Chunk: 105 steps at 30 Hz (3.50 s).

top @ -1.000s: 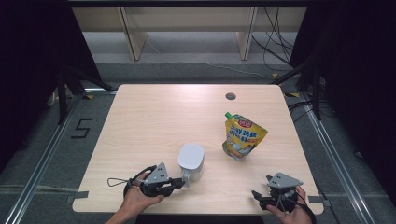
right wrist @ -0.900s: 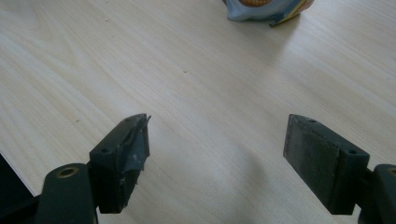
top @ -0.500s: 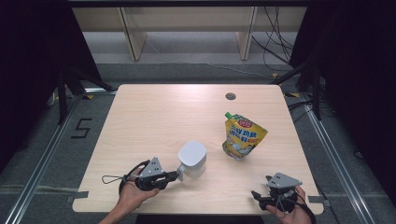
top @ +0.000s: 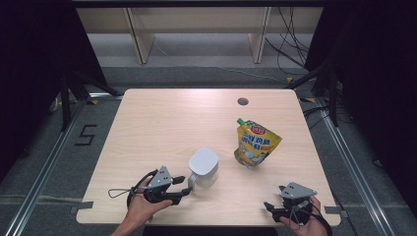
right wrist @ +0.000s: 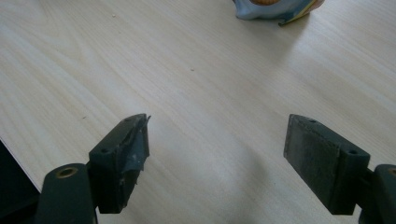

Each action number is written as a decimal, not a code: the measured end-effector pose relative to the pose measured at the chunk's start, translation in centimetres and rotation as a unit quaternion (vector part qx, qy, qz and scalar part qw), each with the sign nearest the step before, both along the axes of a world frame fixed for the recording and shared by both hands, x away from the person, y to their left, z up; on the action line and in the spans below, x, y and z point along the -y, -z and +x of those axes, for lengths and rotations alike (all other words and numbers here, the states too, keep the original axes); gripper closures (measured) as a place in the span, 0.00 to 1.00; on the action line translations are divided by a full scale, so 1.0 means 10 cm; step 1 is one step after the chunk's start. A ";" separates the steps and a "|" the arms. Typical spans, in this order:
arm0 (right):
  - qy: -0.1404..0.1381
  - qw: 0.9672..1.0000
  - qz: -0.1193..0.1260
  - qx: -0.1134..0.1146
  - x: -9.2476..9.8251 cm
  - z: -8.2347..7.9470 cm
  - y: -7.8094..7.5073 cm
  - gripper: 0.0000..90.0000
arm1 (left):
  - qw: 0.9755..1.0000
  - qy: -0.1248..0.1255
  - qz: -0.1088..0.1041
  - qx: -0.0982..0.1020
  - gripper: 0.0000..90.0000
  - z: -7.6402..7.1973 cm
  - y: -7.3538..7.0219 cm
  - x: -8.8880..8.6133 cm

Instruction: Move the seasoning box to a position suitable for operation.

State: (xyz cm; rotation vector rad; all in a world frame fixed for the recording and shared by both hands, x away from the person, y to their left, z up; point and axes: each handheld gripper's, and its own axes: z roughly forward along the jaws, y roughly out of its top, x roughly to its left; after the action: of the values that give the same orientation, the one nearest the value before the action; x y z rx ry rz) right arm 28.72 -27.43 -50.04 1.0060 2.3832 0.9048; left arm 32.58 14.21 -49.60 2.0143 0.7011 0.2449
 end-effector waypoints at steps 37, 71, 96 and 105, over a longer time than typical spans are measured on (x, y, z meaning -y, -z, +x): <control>-0.008 1.000 -0.004 -0.011 -0.04 -0.01 0.01 0.26 | 0.997 -0.015 0.048 0.054 0.75 0.27 0.01 0.07; -0.011 1.000 -0.009 -0.015 -0.05 -0.02 0.00 0.26 | 0.993 0.112 0.021 0.034 0.76 0.17 0.02 0.16; -0.011 1.000 -0.010 -0.013 -0.04 -0.02 0.00 0.26 | 0.993 0.120 0.013 0.018 0.73 0.22 0.02 0.09; -0.016 1.000 -0.010 -0.005 -0.02 -0.01 0.00 0.25 | 0.994 0.099 0.040 0.020 0.72 0.20 -0.02 0.07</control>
State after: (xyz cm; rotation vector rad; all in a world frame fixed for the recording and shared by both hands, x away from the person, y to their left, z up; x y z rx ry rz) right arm 28.63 -27.18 -50.02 0.9706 2.4175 0.8870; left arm 34.57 13.50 -49.38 2.1316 0.4684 0.1981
